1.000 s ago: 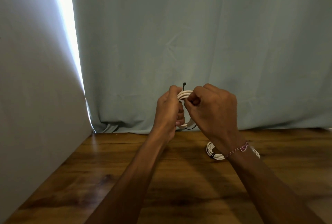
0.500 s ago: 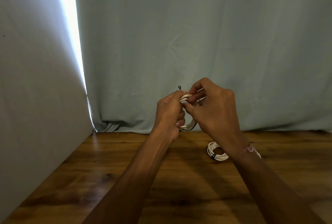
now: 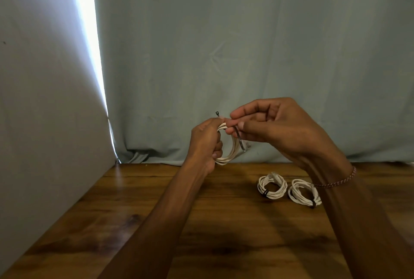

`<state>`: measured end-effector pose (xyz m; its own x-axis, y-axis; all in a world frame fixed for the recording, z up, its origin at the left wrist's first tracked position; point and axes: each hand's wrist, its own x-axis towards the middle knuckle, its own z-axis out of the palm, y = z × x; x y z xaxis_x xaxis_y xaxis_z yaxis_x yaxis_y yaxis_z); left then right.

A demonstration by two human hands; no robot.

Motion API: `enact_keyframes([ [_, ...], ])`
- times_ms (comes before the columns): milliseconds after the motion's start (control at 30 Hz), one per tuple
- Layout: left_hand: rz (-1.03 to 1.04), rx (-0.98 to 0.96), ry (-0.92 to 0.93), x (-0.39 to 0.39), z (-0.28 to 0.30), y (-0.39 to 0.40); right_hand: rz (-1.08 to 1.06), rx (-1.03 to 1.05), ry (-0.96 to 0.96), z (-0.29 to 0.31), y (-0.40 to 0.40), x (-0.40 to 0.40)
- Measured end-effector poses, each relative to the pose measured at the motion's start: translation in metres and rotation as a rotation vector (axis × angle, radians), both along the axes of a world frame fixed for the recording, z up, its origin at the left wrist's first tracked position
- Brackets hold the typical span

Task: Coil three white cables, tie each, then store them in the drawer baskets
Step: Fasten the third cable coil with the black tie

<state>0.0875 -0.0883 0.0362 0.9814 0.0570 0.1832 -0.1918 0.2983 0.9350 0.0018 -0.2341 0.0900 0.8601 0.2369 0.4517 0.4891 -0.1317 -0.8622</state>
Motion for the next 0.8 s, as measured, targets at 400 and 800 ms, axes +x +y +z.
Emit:
enact_keyframes([
  [400, 0.044, 0.146, -0.135, -0.010, 0.004, 0.001, -0.089, -0.122, -0.100, -0.001, 0.003, -0.004],
  [800, 0.004, 0.219, -0.280, -0.024, 0.015, -0.004, -0.223, 0.160, -0.103, -0.002, 0.010, 0.001],
])
